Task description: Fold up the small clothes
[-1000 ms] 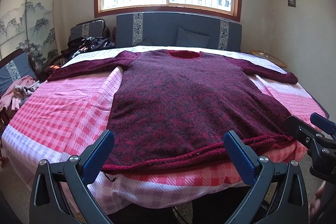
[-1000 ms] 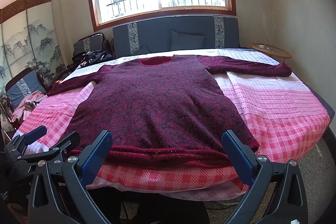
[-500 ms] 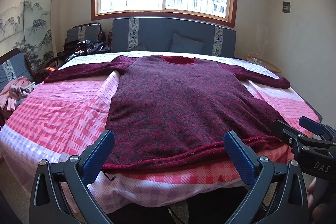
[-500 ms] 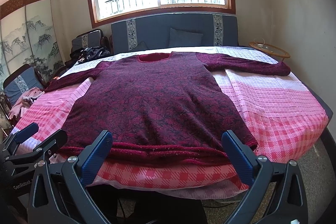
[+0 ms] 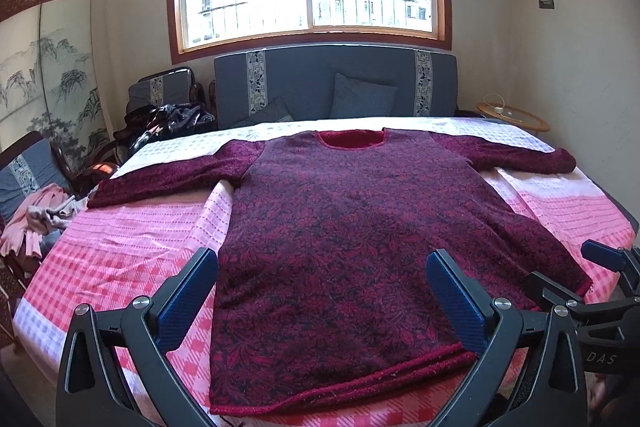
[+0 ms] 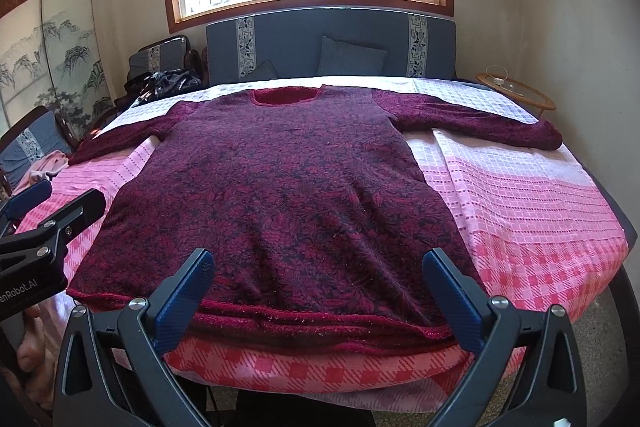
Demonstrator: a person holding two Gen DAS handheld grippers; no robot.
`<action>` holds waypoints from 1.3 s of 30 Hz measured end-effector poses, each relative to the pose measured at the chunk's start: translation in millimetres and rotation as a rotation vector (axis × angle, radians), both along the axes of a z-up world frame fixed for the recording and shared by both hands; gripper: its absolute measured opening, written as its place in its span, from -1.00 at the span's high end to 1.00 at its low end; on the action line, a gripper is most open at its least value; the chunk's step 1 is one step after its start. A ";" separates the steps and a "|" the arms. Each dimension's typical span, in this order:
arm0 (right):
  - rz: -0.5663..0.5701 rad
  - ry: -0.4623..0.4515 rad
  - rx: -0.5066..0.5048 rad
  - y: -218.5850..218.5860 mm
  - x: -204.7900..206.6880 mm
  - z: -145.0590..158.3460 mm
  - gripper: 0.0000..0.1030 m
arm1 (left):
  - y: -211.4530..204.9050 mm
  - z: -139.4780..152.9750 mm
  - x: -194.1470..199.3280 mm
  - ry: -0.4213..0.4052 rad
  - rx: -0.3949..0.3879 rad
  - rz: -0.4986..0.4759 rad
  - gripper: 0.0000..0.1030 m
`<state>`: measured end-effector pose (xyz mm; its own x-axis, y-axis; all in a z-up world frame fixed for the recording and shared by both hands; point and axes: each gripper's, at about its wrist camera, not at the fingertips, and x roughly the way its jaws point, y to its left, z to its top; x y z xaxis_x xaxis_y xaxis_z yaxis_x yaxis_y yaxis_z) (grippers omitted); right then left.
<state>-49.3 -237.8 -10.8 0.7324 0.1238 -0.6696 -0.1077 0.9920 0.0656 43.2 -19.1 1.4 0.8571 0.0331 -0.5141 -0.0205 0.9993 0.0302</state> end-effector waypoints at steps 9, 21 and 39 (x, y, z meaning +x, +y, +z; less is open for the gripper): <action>-0.002 0.016 -0.017 -19.2 54.8 -0.4 -1.00 | -1.7 6.7 50.0 0.032 -0.015 -0.002 -1.00; -0.016 0.054 0.183 -122.2 153.0 -5.9 -0.70 | -5.8 -27.3 104.9 0.074 -0.011 0.022 -1.00; -0.632 0.189 0.711 -470.3 281.0 -91.4 0.21 | 21.8 -50.8 136.9 0.203 -0.048 0.103 -1.00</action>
